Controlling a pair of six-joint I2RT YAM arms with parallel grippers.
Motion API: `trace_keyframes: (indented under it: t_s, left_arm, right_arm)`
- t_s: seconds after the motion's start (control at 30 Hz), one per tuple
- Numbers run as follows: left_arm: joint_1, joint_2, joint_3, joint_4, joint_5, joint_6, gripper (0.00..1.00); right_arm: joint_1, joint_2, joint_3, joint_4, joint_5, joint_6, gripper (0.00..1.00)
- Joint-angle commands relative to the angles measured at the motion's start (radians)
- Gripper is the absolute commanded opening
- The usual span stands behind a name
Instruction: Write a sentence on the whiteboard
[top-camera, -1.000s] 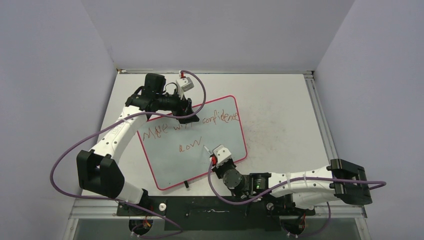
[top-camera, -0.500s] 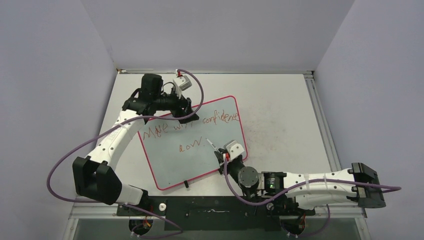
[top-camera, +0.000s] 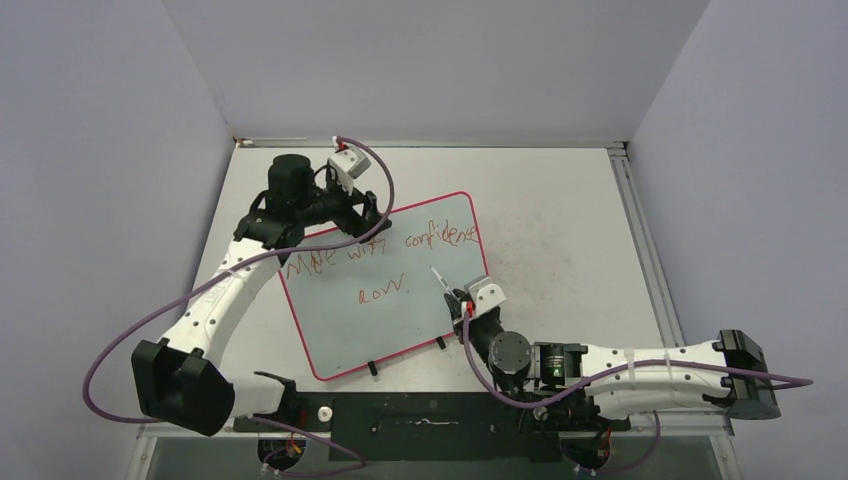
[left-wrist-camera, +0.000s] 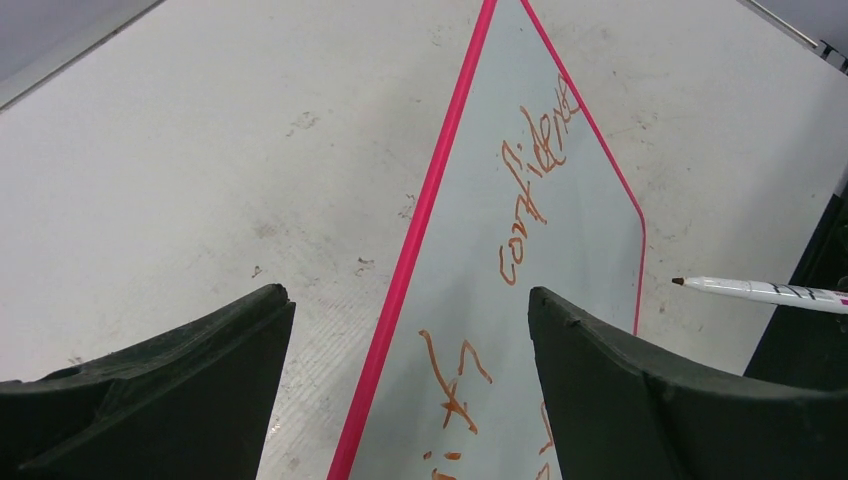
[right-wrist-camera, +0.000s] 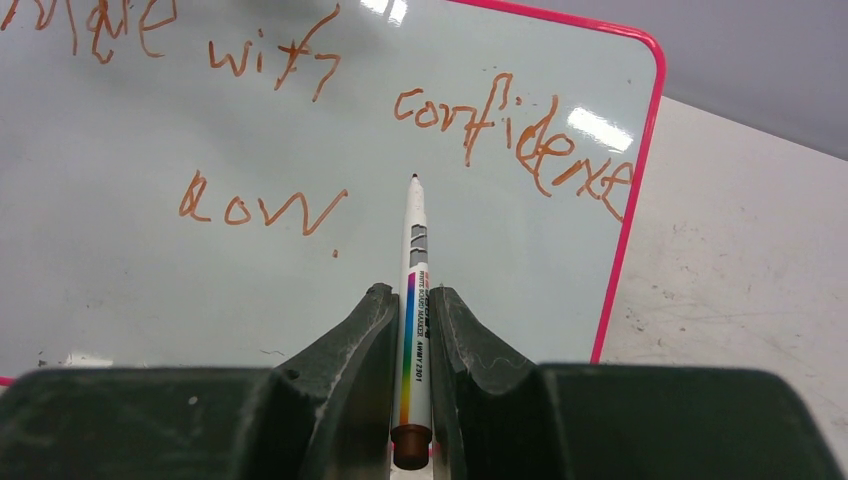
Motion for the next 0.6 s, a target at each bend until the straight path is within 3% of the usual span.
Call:
trace_keyframes:
  t_s: [0.0,0.13,0.4,0.57]
  left_arm:
    - [0.011,-0.058,-0.005,0.119,-0.050,-0.040,0.86]
    - [0.011,-0.069,-0.006,0.141,-0.069,-0.062,0.86]
    - [0.019,-0.179,-0.027,0.261,-0.253,-0.157,0.86]
    - [0.016,-0.238,0.024,0.187,-0.129,-0.182,0.87]
  right_arm:
    - [0.008,-0.031,0.025,-0.012,0.038,-0.012,0.05]
    - [0.008,-0.037,0.025,-0.010,0.041,-0.017,0.05]
    - [-0.006,-0.059,0.041,0.005,0.012,-0.059,0.05]
    - [-0.144,-0.168,0.064,-0.066,-0.178,0.001,0.05]
